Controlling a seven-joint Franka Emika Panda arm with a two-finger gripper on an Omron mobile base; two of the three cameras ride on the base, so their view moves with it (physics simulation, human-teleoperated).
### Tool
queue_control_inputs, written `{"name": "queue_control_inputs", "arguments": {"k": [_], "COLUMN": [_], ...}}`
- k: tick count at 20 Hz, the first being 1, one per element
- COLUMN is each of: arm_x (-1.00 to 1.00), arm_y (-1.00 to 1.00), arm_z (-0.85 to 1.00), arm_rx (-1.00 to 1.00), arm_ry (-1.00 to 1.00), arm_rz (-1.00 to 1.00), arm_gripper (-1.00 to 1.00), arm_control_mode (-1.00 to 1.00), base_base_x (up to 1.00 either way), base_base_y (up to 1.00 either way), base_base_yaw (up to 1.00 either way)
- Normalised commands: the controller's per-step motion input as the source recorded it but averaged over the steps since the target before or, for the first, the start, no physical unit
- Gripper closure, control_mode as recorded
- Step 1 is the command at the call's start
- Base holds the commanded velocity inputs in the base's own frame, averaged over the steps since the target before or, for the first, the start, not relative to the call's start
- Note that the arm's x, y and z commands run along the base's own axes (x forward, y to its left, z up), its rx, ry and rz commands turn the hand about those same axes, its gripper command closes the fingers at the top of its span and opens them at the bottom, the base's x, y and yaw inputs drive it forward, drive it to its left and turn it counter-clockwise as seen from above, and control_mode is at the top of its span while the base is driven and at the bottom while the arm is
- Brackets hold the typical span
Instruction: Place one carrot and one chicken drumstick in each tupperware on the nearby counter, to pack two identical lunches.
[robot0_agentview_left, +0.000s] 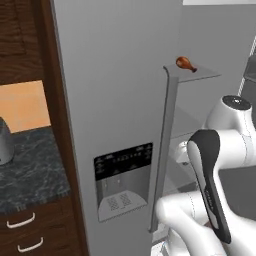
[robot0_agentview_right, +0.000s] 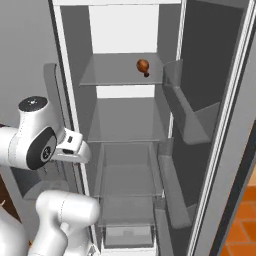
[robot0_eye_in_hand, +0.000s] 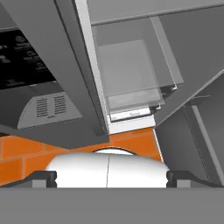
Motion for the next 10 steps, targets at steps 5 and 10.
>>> {"name": "queue_control_inputs", "arguments": {"k": [5, 10], "arm_x": [0.00, 0.00], "arm_y": [0.00, 0.00], "arm_z": [0.00, 0.00], "arm_rx": [0.00, 0.00], "arm_ry": [0.00, 0.00], "arm_rz": [0.00, 0.00], "arm_gripper": [-1.00, -1.00], "arm_control_mode": [1.00, 1.00], "base_base_x": [0.09, 0.25], "base_base_y": [-0.56, -0.42], "base_base_yaw": [0.06, -0.15]}}
